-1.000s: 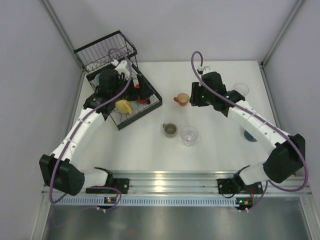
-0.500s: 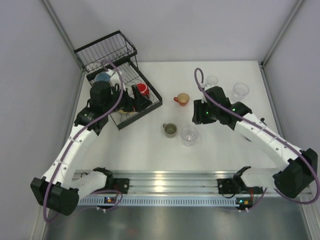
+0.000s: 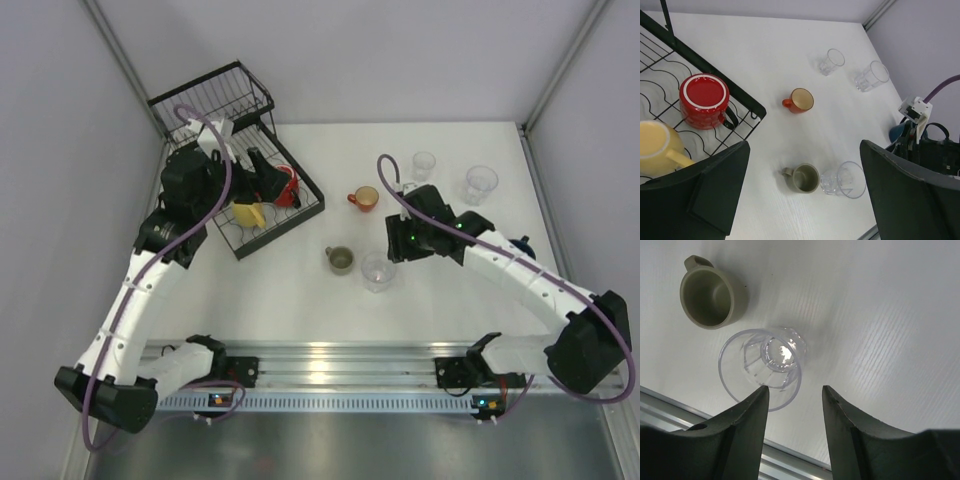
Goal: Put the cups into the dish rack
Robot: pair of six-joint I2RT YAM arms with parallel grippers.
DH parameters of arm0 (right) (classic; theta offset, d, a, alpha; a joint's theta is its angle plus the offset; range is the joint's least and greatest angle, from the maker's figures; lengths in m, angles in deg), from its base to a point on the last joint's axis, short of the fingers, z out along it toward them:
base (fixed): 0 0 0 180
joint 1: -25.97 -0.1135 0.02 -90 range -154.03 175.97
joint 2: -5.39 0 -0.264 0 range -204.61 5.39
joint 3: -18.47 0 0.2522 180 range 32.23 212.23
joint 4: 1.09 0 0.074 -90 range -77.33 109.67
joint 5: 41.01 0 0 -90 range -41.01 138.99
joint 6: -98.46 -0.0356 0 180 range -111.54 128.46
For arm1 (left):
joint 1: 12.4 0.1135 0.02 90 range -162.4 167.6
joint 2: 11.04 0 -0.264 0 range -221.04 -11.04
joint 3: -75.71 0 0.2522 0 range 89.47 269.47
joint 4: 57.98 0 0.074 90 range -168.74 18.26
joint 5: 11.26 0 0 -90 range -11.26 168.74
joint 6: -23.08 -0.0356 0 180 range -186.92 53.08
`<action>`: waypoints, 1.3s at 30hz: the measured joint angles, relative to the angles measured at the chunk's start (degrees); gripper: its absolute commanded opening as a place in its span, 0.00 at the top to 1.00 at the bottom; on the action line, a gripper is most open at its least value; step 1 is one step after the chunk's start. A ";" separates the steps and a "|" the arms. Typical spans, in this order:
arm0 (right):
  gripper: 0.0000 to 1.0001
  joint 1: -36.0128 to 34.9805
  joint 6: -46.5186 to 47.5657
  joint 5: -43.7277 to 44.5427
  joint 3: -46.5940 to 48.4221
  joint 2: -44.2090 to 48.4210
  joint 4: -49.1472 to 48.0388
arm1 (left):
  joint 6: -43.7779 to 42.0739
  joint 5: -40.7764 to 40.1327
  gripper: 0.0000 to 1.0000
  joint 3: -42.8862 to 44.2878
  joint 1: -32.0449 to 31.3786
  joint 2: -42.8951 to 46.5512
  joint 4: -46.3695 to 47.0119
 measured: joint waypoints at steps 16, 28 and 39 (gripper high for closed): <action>0.75 0.00 1.27 -4.13 -6.05 -5.88 -7.06 | 3.96 12.48 0.11 8.52 2.47 -8.87 -0.98; 1.00 0.31 0.76 -1.55 -5.79 -3.32 -7.56 | 8.90 23.23 0.10 12.50 10.36 -10.43 0.63; 1.00 3.41 -1.92 -2.03 0.94 10.95 -12.50 | 25.16 34.86 0.11 1.55 10.36 -8.70 14.80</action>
